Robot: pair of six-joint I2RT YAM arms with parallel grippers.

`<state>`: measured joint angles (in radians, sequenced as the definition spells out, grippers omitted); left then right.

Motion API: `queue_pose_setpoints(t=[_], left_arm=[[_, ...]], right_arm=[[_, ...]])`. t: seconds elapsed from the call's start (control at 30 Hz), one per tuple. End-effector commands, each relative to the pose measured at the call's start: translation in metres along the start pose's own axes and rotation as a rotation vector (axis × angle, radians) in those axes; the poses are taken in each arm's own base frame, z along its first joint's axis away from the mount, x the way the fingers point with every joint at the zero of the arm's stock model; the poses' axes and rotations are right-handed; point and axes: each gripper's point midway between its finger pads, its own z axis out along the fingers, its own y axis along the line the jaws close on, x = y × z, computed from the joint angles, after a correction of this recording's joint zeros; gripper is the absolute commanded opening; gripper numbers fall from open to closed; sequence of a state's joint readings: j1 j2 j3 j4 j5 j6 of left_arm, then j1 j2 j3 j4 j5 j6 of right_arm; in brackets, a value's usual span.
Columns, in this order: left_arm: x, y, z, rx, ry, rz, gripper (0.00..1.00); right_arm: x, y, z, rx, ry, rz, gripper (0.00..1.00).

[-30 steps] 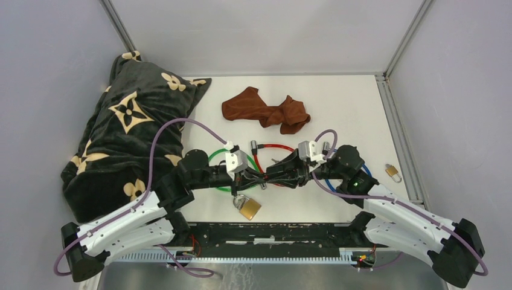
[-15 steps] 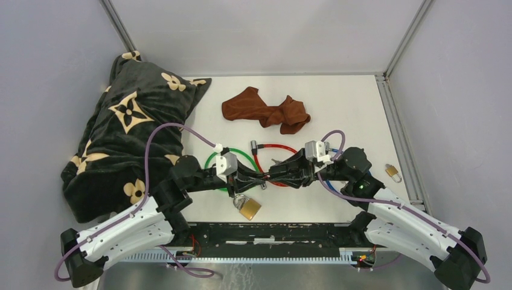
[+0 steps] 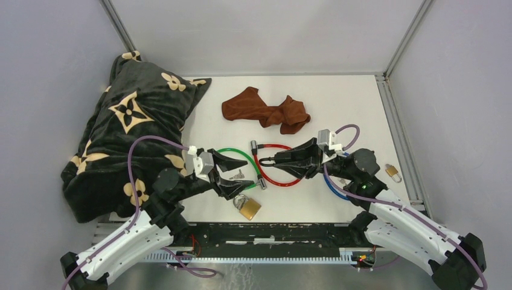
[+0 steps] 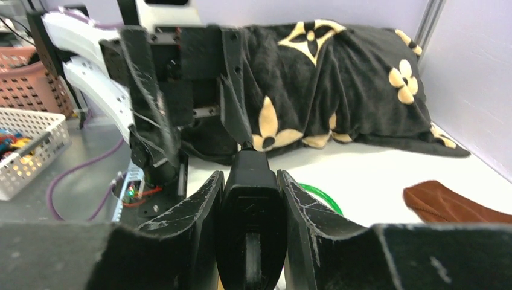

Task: Lock with the key
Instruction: Lock the lock.

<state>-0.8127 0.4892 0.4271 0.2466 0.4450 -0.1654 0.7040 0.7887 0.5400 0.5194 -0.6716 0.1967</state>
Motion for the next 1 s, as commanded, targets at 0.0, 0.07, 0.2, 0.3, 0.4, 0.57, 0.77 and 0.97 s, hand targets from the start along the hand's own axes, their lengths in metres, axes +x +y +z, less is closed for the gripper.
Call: queue_pose_setpoints(t=[0.0, 0.07, 0.2, 0.3, 0.4, 0.57, 0.77, 0.97], left_arm=[[-0.024, 0.007, -0.004, -0.046, -0.122, -0.088, 0.72], [-0.029, 0.003, -0.004, -0.026, -0.14, -0.097, 0.73], [-0.044, -0.004, -0.002, 0.012, -0.183, -0.104, 0.76], [-0.052, -0.01, 0.0, 0.041, -0.203, -0.121, 0.77], [-0.045, -0.008, 0.001, 0.026, -0.186, -0.148, 0.74], [-0.043, -0.007, -0.002, 0.015, -0.183, -0.141, 0.69], [-0.025, -0.014, -0.002, 0.061, -0.116, -0.143, 0.69], [-0.04, -0.016, 0.001, 0.081, -0.155, -0.08, 0.4]], right_arm=[[-0.062, 0.018, 0.001, -0.067, -0.265, 0.002, 0.0], [-0.063, 0.024, 0.004, -0.101, -0.302, 0.038, 0.0], [-0.06, 0.033, 0.018, -0.137, -0.302, 0.047, 0.0], [-0.061, 0.037, 0.028, -0.154, -0.299, 0.043, 0.0], [-0.063, 0.042, 0.036, -0.174, -0.301, 0.038, 0.0], [-0.065, 0.048, 0.041, -0.197, -0.298, 0.043, 0.0], [-0.069, 0.052, 0.044, -0.21, -0.3, 0.028, 0.0], [-0.063, 0.057, 0.049, -0.225, -0.278, 0.029, 0.0]])
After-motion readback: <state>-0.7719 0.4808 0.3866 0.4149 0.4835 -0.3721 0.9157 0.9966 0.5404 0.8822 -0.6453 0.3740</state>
